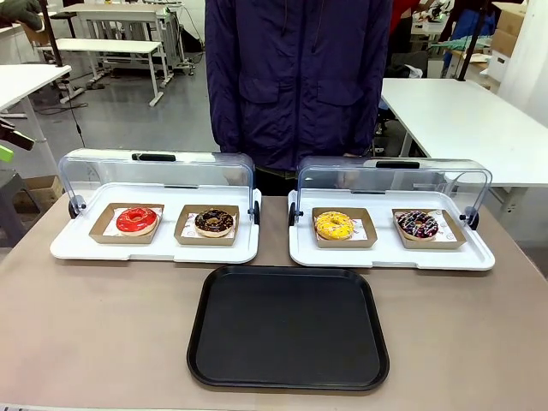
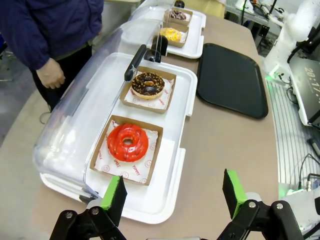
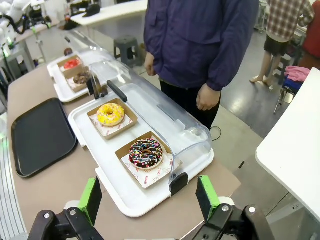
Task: Move the second donut from the left to the tray.
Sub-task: Pick up the Paper togo box containing the Donut indicated by the person and place it on the Handle tray.
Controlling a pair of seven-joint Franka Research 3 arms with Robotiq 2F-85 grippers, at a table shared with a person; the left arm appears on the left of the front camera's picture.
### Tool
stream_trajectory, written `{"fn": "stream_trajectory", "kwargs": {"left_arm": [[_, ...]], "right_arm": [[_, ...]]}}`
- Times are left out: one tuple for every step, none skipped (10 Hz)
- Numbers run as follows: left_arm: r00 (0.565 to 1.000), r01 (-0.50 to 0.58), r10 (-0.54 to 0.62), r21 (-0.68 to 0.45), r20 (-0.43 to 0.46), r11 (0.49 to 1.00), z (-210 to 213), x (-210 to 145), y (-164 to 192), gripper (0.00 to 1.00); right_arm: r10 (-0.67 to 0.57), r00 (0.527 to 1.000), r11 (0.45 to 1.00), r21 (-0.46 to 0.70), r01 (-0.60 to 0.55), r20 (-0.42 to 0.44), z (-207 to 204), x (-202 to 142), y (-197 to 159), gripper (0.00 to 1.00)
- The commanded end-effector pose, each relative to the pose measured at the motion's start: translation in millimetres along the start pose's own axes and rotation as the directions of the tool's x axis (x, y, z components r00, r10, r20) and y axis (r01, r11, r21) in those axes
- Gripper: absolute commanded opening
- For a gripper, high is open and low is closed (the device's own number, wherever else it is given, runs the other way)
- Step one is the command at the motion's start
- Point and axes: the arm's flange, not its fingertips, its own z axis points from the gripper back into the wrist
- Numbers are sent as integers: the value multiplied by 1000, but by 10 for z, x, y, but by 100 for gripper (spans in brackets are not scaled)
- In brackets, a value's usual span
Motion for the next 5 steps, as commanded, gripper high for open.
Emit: {"fn": "stream_trajectory", "kwargs": {"left_arm": [[1000,2,-2,-2,1,1000,0,9,-6,100],[1000,2,-2,-2,1,1000,0,9,-6,100],[1000,2,-2,-2,1,1000,0,9,-6,100],[1000,2,-2,-2,1,1000,0,9,-6,100],[1000,2,-2,-2,1,1000,0,9,-6,100]], "right_arm": [[7,1000,1000,2,-7,-2,2,13,5,100],[7,1000,1000,2,-7,-2,2,13,5,100],[7,1000,1000,2,-7,-2,2,13,5,100],[7,1000,1000,2,-7,-2,2,13,5,100],[7,1000,1000,2,-7,-2,2,13,5,100]]}}
